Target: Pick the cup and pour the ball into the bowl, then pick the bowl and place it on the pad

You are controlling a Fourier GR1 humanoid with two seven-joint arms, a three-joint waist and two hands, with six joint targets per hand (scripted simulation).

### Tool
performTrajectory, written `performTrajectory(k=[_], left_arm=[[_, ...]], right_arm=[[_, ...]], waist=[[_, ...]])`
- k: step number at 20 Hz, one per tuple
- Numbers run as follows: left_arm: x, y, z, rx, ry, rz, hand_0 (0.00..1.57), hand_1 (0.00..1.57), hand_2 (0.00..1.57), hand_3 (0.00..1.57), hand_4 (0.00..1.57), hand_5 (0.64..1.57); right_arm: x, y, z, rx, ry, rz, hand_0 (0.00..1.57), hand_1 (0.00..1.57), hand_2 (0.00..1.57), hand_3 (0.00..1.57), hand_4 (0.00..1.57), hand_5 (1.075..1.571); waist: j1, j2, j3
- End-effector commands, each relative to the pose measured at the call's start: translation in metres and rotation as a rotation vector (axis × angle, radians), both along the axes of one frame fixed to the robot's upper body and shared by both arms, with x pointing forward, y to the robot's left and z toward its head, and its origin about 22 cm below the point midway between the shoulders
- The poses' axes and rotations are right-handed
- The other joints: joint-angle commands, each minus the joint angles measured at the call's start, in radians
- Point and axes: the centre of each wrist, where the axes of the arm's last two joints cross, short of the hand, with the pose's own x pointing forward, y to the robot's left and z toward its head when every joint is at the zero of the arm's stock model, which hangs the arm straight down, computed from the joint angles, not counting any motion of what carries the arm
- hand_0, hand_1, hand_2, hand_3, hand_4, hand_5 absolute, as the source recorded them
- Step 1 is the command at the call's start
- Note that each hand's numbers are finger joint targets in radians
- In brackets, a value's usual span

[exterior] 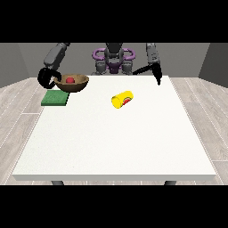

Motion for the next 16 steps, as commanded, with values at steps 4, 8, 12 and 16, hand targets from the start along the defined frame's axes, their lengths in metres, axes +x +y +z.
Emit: performTrajectory(k=[4,8,12,16], left_arm=[[0.003,-0.057,0.044,0.03,-0.194,-0.055,0.0,0.0,0.0,0.0,0.0,1.565],[0.004,-0.05,0.061,0.044,-0.267,-0.033,0.0,0.0,0.0,0.0,0.0,1.565],[-0.006,-0.038,0.079,0.05,-0.356,-0.062,0.0,0.0,0.0,0.0,0.0,1.564],[-0.019,-0.059,0.104,0.04,-0.39,-0.042,0.0,0.0,0.0,0.0,0.0,1.564]], right_arm=[[-0.021,-0.07,0.026,0.043,-0.156,-0.085,1.57,1.57,1.57,1.37,1.03,1.562],[-0.036,-0.09,0.028,-0.042,-0.221,-0.075,1.57,1.57,1.57,1.19,1.01,1.567],[-0.045,-0.119,0.055,-0.092,-0.319,-0.097,1.57,1.57,1.57,0.0,1.05,1.567],[-0.039,-0.118,0.062,-0.108,-0.339,-0.099,1.57,1.57,1.57,0.0,1.04,1.569]], waist=[[0.067,0.18,0.0016],[0.041,0.259,0.0015],[0.062,0.34,0.0018],[0.052,0.363,0.0026]])
